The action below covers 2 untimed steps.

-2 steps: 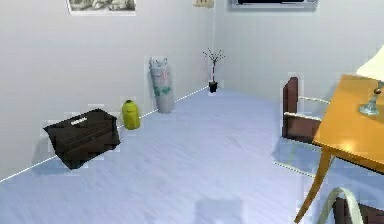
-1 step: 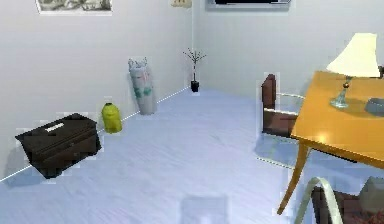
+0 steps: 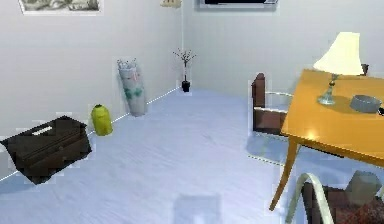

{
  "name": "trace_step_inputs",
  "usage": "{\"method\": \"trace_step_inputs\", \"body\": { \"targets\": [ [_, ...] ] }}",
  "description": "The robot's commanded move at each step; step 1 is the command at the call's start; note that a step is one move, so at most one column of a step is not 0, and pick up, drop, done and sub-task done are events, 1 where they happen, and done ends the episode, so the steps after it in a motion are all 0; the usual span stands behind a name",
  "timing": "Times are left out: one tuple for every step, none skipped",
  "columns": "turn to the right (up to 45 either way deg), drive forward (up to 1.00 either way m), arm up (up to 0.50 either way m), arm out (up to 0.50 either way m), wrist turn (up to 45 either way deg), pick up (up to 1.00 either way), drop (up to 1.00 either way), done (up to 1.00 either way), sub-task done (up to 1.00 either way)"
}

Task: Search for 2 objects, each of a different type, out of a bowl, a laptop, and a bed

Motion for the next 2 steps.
{"method": "trace_step_inputs", "body": {
  "targets": [
    [0.0,0.90,0.00,0.00,0.0,0.00,0.00,0.00,0.00],
    [45.0,0.00,0.00,0.00,0.0,0.00,0.00,0.00,0.00]
  ]
}}
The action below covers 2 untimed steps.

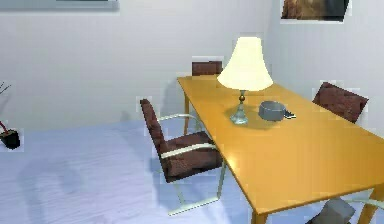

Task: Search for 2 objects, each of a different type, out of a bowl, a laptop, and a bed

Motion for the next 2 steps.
{"method": "trace_step_inputs", "body": {
  "targets": [
    [21.0,0.00,0.00,0.00,0.0,0.00,0.00,0.00,0.00],
    [0.0,0.00,0.00,0.00,0.0,0.00,0.00,0.00,1.00]
  ]
}}
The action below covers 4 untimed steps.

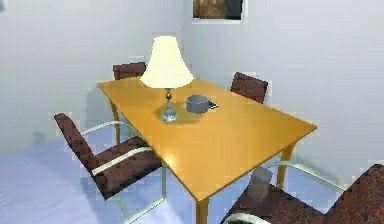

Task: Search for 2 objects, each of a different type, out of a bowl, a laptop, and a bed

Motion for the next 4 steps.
{"method": "trace_step_inputs", "body": {
  "targets": [
    [-45.0,0.00,0.00,0.00,0.0,0.00,0.00,0.00,0.00],
    [-15.0,0.00,0.00,0.00,0.0,0.00,0.00,0.00,0.00],
    [0.0,1.00,0.00,0.00,0.0,0.00,0.00,0.00,0.00],
    [-6.0,0.00,0.00,0.00,0.0,0.00,0.00,0.00,0.00]
  ]
}}
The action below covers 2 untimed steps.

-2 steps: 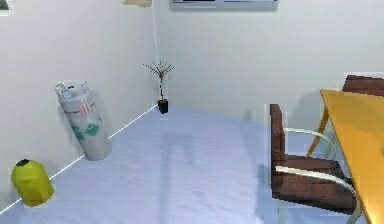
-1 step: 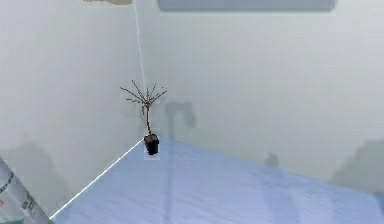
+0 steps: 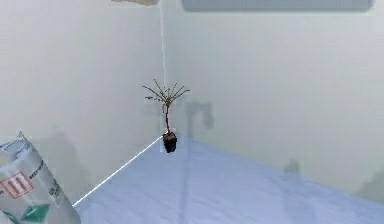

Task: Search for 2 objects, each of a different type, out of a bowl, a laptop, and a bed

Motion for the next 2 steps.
{"method": "trace_step_inputs", "body": {
  "targets": [
    [0.0,0.30,0.00,0.00,0.0,0.00,0.00,0.00,0.00],
    [42.0,0.00,0.00,0.00,0.0,0.00,0.00,0.00,0.00]
  ]
}}
